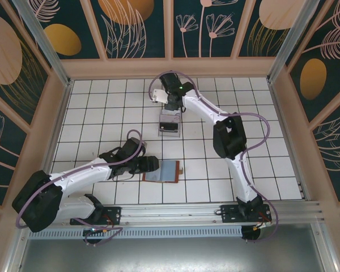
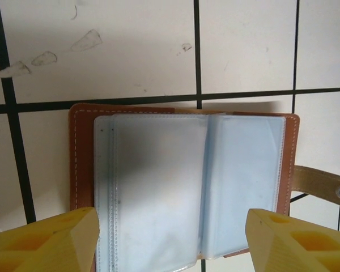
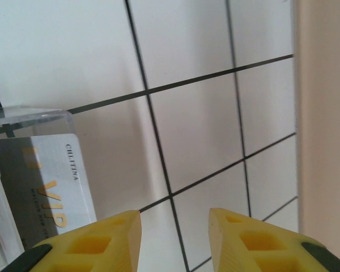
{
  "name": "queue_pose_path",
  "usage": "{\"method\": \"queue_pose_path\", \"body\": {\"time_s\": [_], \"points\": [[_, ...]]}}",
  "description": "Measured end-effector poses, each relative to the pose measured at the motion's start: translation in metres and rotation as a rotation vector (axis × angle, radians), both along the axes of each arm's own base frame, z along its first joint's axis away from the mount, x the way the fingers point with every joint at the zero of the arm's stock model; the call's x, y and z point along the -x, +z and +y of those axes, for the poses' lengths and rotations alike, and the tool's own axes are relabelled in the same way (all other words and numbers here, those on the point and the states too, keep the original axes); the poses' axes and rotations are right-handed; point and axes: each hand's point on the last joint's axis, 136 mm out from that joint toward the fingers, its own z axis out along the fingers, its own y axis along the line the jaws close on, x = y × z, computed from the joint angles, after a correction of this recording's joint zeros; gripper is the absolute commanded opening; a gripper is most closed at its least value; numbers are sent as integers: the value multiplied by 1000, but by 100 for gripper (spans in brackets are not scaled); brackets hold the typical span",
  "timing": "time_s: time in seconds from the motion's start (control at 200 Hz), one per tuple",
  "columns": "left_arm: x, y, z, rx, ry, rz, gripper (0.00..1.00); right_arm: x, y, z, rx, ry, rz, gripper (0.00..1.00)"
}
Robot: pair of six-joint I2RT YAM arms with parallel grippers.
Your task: Take the credit cards out of the card holder
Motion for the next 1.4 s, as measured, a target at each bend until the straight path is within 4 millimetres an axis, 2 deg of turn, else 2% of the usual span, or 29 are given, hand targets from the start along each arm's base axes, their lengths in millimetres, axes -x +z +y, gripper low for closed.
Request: {"method": "queue_pose_path", "body": {"time_s": [0.175,0.295,0.425,0.676,0.821,0.996,1.086,1.236,1.396], "points": [[-4,6,3,-3,17,-33,68,9,48,-5,-120,-81,-46,37],[-4,3,10,-36,32,-31,68,25,69,-8,-209,-150,-49,37],[-1,-3,14,-59,36,-17,69,51,74,-4,-303,-221,-24,37],[12,-23,22,-85,30,34,69,112,68,0,-522,-384,61,34],[19,-30,20,-69,13,64,69,134,85,-5,-701,-485,100,33],[22,-26,9,0,-21,72,67,144,110,-4,-907,-593,179,27],[27,-26,3,31,-44,89,66,152,108,-2,-969,-637,249,26],[28,-24,-1,60,-60,93,66,167,90,4,-1001,-691,385,25],[24,-21,2,49,-43,64,67,185,72,12,-1011,-731,507,27]]}}
